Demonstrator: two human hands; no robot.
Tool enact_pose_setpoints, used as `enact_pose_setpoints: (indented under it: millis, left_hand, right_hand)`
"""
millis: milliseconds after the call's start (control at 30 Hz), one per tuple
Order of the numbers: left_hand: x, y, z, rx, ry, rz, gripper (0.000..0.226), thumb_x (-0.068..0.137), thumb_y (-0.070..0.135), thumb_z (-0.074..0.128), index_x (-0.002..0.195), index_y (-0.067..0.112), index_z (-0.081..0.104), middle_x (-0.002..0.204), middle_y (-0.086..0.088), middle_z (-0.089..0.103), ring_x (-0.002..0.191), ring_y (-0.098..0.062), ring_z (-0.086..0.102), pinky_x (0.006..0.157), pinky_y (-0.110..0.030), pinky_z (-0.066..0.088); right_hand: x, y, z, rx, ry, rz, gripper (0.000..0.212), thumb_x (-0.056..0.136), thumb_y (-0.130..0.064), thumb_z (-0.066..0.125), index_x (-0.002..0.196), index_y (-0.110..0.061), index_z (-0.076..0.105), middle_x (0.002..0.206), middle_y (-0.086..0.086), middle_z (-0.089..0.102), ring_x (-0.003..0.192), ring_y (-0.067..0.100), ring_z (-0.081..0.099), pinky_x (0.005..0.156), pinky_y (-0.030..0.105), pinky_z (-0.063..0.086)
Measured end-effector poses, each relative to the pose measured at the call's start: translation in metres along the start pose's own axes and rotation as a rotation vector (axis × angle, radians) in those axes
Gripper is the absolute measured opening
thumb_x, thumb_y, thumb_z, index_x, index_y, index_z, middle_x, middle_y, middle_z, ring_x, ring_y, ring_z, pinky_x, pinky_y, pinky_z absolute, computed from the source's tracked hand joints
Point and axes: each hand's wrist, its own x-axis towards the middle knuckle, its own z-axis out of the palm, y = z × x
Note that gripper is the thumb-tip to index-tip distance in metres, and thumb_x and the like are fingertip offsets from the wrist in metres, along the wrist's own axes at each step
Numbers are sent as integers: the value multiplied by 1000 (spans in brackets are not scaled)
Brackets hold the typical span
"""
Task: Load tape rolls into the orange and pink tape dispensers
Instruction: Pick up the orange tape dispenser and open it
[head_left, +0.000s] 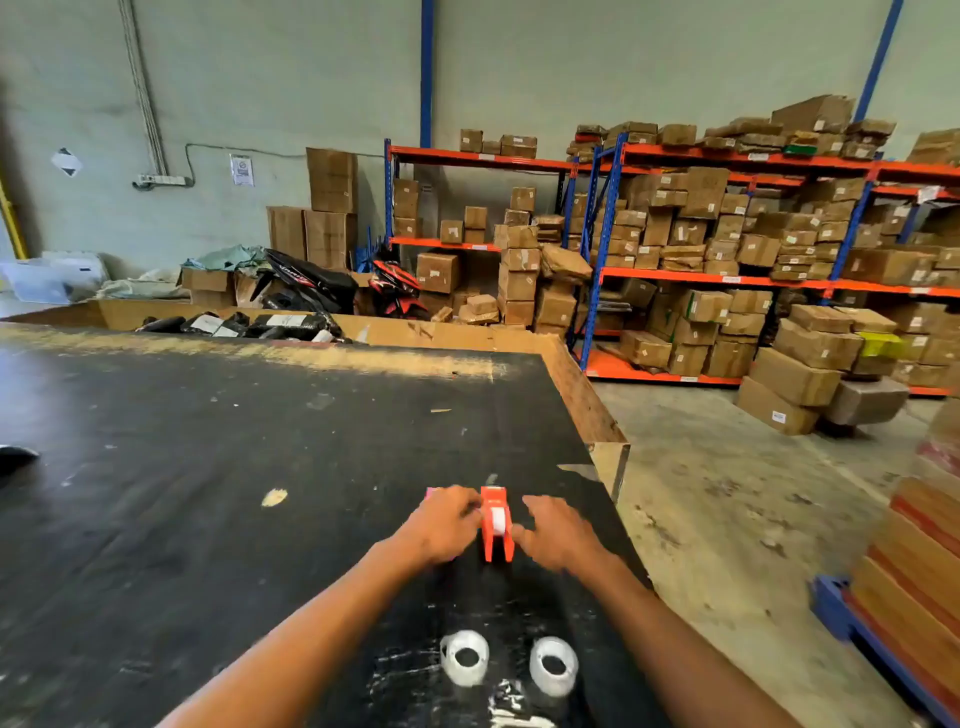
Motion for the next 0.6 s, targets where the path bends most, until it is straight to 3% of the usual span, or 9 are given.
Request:
enact_pose_setpoints:
  millis: [67,133,233,300,367,467,533,600]
  left_hand:
    - [7,-1,19,-96,-42,-57,25,92,8,43,96,-3,66,98,-21,67,86,-25,59,81,-33,45]
    - [14,-2,30,-129,-52,-155,25,91,9,42,85,-1,65,90,-21,65,82,-27,59,71,-31,43]
    - [26,-12,44,-250,-35,-245,32,91,12,42,66,5,61,84,-27,67,75,-28,60,71,-39,48]
    - [27,-11,47,-345,-24,-296,37,92,18,42,59,12,56,67,-15,61,65,-25,55,76,-44,54]
    - [26,-5,48,-519,2,-365,39,94,30,40,68,11,62,65,-10,59,62,-22,57,68,-36,57]
    - [26,5,47,-814,58,-458,48,94,44,40,96,4,66,84,-13,67,76,-24,66,60,-30,61]
    - [28,5,44,-870,117,-419,47,96,39,42,104,-1,64,88,-14,66,79,-23,67,69,-35,61]
    - [27,3,36,-882,137,-353,43,95,39,45,106,1,63,98,-14,70,81,-25,71,76,-39,61]
  right_hand:
    - [1,7,16,101,-34,74,38,81,-43,59,98,-9,61,112,20,66,108,37,59,82,38,49]
    - [2,11,27,159,-43,99,30,80,-41,61,71,-12,55,102,23,68,99,39,61,69,34,44]
    - [4,12,36,227,11,89,28,81,-30,59,68,-5,55,91,23,68,86,44,58,63,34,39]
    - [2,9,34,256,57,88,27,78,-24,57,59,-7,48,73,21,60,70,43,42,59,33,35]
    - [-2,7,33,309,117,63,35,76,-21,56,49,-11,36,54,8,41,64,32,30,56,34,33]
    - [-11,1,24,267,157,-60,40,80,-20,54,47,-15,32,51,-3,33,59,27,35,55,34,32]
    - [-12,3,19,240,177,-147,32,85,-26,52,55,-14,46,58,-6,42,60,24,45,55,37,38]
    - [-10,5,14,441,201,-161,23,88,-29,53,74,-17,68,69,-6,60,66,17,58,64,37,50]
